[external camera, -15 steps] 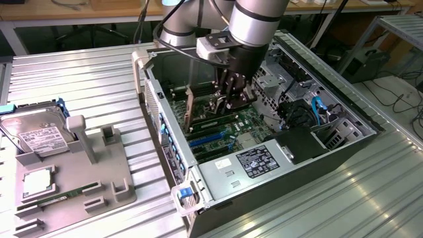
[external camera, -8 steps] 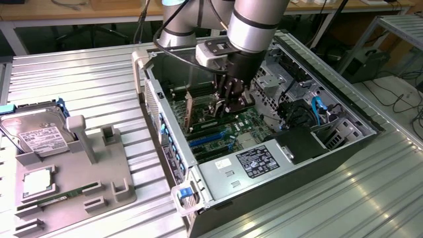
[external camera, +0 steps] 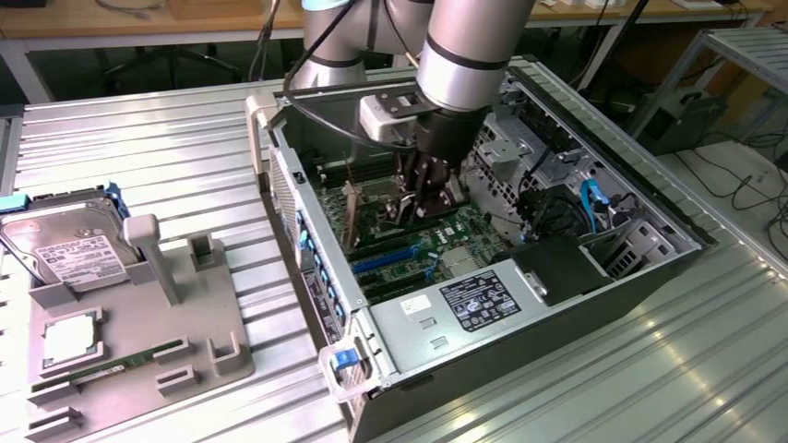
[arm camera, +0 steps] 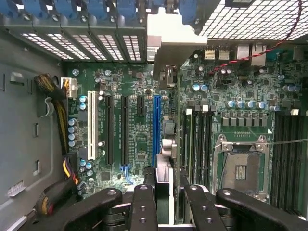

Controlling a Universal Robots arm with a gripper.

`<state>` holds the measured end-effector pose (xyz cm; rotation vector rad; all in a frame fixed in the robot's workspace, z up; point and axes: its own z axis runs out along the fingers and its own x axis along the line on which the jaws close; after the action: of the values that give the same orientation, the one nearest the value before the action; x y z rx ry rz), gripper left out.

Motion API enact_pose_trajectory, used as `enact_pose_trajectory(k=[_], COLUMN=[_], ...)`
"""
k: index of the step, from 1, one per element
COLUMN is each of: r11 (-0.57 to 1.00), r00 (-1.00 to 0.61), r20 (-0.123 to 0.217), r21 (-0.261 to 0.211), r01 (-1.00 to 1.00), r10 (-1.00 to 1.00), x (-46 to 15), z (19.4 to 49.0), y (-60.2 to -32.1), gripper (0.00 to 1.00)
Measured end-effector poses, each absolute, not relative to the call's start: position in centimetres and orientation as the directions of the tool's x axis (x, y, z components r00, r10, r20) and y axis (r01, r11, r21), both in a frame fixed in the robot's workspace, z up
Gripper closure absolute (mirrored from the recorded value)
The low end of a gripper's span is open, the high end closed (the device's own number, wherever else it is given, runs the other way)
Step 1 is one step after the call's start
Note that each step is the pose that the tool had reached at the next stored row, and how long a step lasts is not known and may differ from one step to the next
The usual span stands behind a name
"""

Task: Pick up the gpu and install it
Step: 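Insert the gpu into the slot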

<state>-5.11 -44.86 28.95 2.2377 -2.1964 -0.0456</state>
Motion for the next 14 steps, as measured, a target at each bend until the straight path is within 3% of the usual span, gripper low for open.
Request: enact_pose_trajectory(k=[14], r11=[0.016], r00=[-0.017], r20=[-0.018], r21=[0.024], r01=[-1.0], r10=[-1.0], x=[-5.8], z=[28.0], y=[-45.9], gripper=[0.73])
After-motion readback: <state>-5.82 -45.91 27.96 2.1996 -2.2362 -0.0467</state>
